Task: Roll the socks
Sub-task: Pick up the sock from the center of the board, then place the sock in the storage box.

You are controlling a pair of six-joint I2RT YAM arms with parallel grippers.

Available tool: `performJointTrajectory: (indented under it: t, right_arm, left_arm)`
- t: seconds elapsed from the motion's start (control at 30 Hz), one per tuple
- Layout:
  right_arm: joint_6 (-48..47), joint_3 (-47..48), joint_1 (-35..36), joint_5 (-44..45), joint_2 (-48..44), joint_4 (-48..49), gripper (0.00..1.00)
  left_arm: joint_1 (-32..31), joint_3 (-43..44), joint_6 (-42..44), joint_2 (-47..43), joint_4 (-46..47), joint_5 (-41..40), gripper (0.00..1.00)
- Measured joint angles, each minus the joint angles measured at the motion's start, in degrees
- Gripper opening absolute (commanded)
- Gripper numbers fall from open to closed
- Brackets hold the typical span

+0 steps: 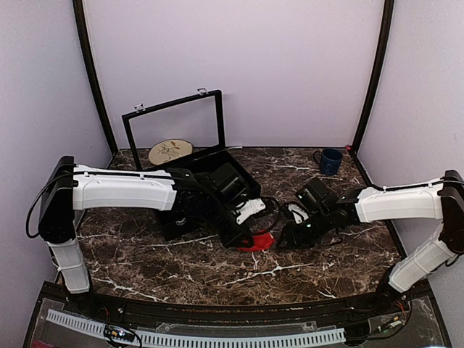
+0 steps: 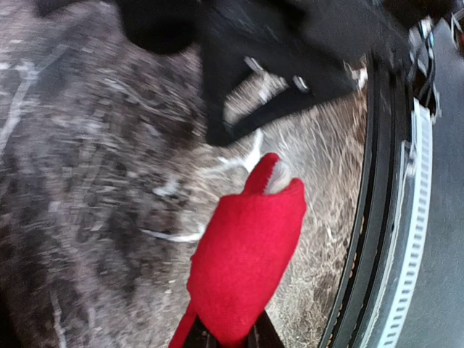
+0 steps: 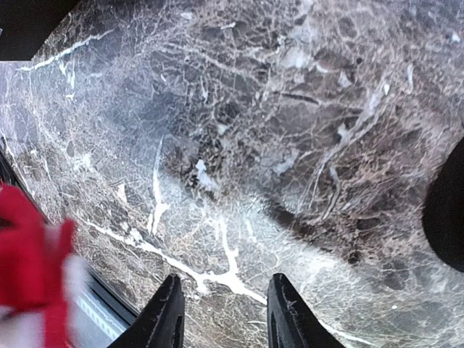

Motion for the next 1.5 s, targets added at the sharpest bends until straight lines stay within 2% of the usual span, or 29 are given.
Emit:
performJointTrajectory:
  t: [0.23, 0.43, 0.63, 0.8, 1.03, 1.5]
  right_arm:
    - [-1.2, 2.1, 0.0, 1.9, 0.0, 0.0, 0.37]
    - [-1.9, 4.3, -0.1, 3.1, 0.3, 0.4, 0.37]
    - [-2.8, 7.0, -0.1, 3.7, 2.0, 1.1, 0.37]
    - [-3.4, 8.6, -0.1, 3.6, 2.5, 2.4, 0.37]
    - [-3.6, 9.1, -0.1, 3.5, 2.5, 3.0, 0.37]
    - [-3.5, 7.3, -0.1, 2.3, 0.6, 4.6, 0.36]
  left_arm:
    - [5.6, 0.5, -10.5, -7.3, 0.7, -10.1, 0.0]
    - [13.2, -2.2, -20.0, -16.1, -0.2, -25.6, 0.0]
    - [18.3, -5.5, -27.0, -18.0, -2.4, -37.9, 0.0]
    - [22.1, -9.4, -30.9, -16.7, -4.5, -42.0, 0.0]
    - [25.7, -9.8, -33.1, -12.0, -4.8, -44.8, 0.0]
    - [27.7, -3.0, -32.5, 0.2, -7.2, -46.8, 0.0]
